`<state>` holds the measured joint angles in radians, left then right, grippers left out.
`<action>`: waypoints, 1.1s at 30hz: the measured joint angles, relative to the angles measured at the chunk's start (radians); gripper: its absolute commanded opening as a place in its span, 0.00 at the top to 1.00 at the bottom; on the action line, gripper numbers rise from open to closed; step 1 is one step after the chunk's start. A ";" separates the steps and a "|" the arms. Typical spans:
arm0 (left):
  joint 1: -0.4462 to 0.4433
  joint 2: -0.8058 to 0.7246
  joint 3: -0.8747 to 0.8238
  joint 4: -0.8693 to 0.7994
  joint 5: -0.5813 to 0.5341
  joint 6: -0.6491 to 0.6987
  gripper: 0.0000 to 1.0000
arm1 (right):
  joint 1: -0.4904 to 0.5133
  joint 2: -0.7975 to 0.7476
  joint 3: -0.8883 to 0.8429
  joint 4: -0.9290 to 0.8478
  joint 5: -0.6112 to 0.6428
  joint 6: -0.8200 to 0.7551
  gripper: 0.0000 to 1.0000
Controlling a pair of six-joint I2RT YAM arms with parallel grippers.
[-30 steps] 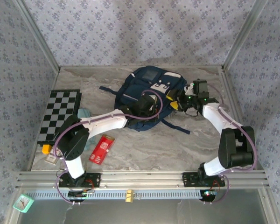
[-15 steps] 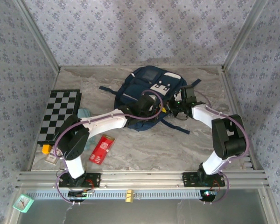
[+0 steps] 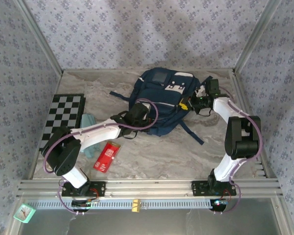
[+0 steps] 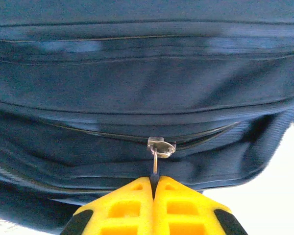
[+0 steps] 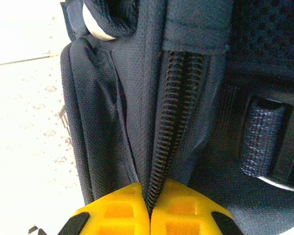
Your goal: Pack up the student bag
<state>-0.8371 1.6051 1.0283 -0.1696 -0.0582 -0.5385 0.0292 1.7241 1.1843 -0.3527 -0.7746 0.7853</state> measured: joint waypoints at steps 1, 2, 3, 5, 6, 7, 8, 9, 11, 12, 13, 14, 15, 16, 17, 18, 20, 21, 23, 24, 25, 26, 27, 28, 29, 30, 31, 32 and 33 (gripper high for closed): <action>0.000 0.000 -0.002 0.009 0.002 0.000 1.00 | -0.001 0.007 0.016 -0.014 0.001 -0.010 1.00; -0.003 0.000 -0.004 0.019 0.005 0.000 1.00 | -0.001 0.013 0.034 -0.033 0.005 -0.018 0.97; -0.011 0.000 -0.004 0.027 0.006 -0.001 1.00 | -0.001 0.019 0.053 -0.048 0.009 -0.025 0.90; -0.031 0.002 -0.001 0.045 0.004 -0.001 1.00 | -0.004 0.032 0.086 -0.072 0.017 -0.038 0.74; -0.043 0.006 0.007 0.050 0.006 0.000 1.00 | -0.009 0.037 0.100 -0.077 0.019 -0.045 0.62; -0.054 0.014 0.018 0.051 0.009 -0.001 1.00 | -0.015 0.039 0.109 -0.077 0.019 -0.048 0.54; -0.062 0.022 0.029 0.051 0.013 -0.001 1.00 | -0.021 0.039 0.111 -0.076 0.021 -0.052 0.49; -0.066 0.031 0.038 0.050 0.017 -0.001 1.00 | -0.026 0.034 0.111 -0.074 0.023 -0.060 0.44; -0.069 0.046 0.048 0.050 0.021 -0.002 1.00 | -0.035 0.005 0.091 -0.064 0.030 -0.062 0.38; -0.068 0.050 0.049 0.049 0.024 -0.003 1.00 | -0.038 -0.024 0.070 -0.063 0.039 -0.059 0.36; -0.068 0.052 0.049 0.048 0.024 -0.004 1.00 | -0.039 -0.065 0.037 -0.059 0.045 -0.053 0.34; -0.066 0.052 0.049 0.047 0.025 -0.004 1.00 | -0.039 -0.104 0.007 -0.060 0.051 -0.047 0.32; -0.066 0.052 0.049 0.047 0.025 -0.004 1.00 | -0.037 -0.159 -0.034 -0.060 0.057 -0.037 0.30; -0.065 0.052 0.049 0.047 0.027 -0.004 1.00 | -0.032 -0.209 -0.073 -0.053 0.062 -0.023 0.29; -0.066 0.052 0.049 0.047 0.028 -0.004 1.00 | -0.028 -0.253 -0.107 -0.046 0.068 -0.007 0.29; -0.065 0.052 0.049 0.047 0.028 -0.004 1.00 | -0.017 -0.308 -0.152 -0.034 0.077 0.013 0.29; -0.065 0.052 0.051 0.046 0.028 -0.003 1.00 | 0.022 -0.383 -0.222 -0.002 0.097 0.064 0.30; -0.065 0.052 0.053 0.045 0.028 -0.003 1.00 | 0.054 -0.410 -0.254 0.017 0.109 0.092 0.31; -0.064 0.053 0.057 0.043 0.028 -0.004 1.00 | 0.133 -0.438 -0.305 0.060 0.137 0.147 0.34; -0.063 0.053 0.058 0.043 0.028 -0.003 1.00 | 0.172 -0.439 -0.326 0.082 0.151 0.173 0.36; -0.061 0.054 0.060 0.040 0.028 -0.003 1.00 | 0.209 -0.438 -0.344 0.104 0.166 0.198 0.37; -0.061 0.054 0.061 0.040 0.029 -0.003 1.00 | 0.233 -0.436 -0.358 0.122 0.178 0.218 0.39; -0.061 0.054 0.062 0.039 0.028 -0.003 1.00 | 0.255 -0.433 -0.374 0.145 0.195 0.246 0.41; -0.061 0.054 0.064 0.040 0.028 -0.003 1.00 | 0.271 -0.430 -0.392 0.175 0.214 0.277 0.41; -0.061 0.054 0.065 0.039 0.028 -0.003 1.00 | 0.280 -0.428 -0.408 0.204 0.228 0.303 0.41; -0.061 0.054 0.066 0.039 0.028 -0.003 1.00 | 0.291 -0.426 -0.432 0.249 0.249 0.336 0.41; -0.061 0.054 0.067 0.039 0.028 -0.003 1.00 | 0.300 -0.422 -0.453 0.284 0.269 0.365 0.41; -0.061 0.054 0.067 0.039 0.028 -0.003 1.00 | 0.306 -0.414 -0.464 0.306 0.285 0.389 0.42; -0.061 0.054 0.067 0.039 0.029 -0.003 1.00 | 0.312 -0.400 -0.469 0.328 0.301 0.414 0.43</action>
<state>-0.8986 1.6592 1.0950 -0.1303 -0.0296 -0.5419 0.3408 1.3243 0.7151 -0.0246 -0.4736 1.1988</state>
